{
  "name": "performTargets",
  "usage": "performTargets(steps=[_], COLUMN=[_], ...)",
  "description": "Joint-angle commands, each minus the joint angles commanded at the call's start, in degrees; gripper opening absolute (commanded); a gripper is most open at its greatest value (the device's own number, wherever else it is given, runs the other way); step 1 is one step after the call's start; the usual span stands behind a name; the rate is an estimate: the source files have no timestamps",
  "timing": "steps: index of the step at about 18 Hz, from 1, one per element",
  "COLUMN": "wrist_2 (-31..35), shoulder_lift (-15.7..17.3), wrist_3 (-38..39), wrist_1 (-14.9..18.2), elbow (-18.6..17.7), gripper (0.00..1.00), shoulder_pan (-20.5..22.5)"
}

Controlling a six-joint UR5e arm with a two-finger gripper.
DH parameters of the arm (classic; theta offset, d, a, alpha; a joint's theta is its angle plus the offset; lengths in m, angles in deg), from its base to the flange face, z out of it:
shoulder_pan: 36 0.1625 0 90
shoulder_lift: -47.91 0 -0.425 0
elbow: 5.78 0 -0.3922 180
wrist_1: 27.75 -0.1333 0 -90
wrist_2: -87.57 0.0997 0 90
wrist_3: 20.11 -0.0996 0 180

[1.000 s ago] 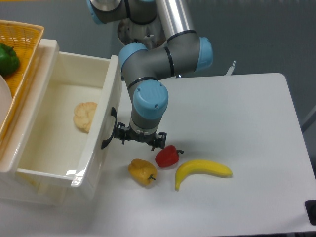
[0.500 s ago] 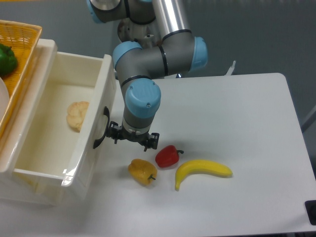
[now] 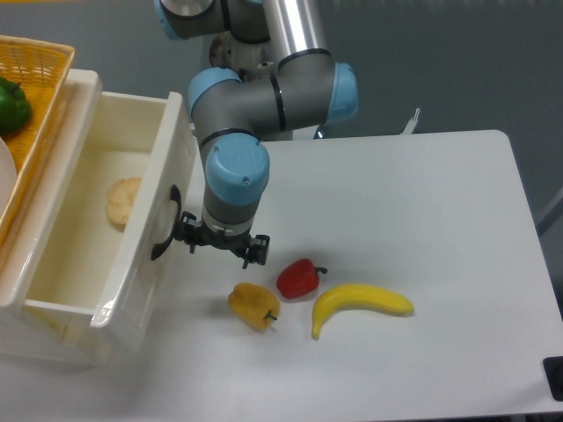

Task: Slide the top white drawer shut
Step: 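Push the drawer front with the gripper, sliding the drawer inward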

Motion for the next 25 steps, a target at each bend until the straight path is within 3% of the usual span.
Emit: performTargets(steps=[25], wrist_2=[0.17], shoulder_lift=[0.88], wrist_3=[0.0], wrist_1=[-0.18], elbow=[0.35], gripper=[1.0], shoulder_pan=[-5.8])
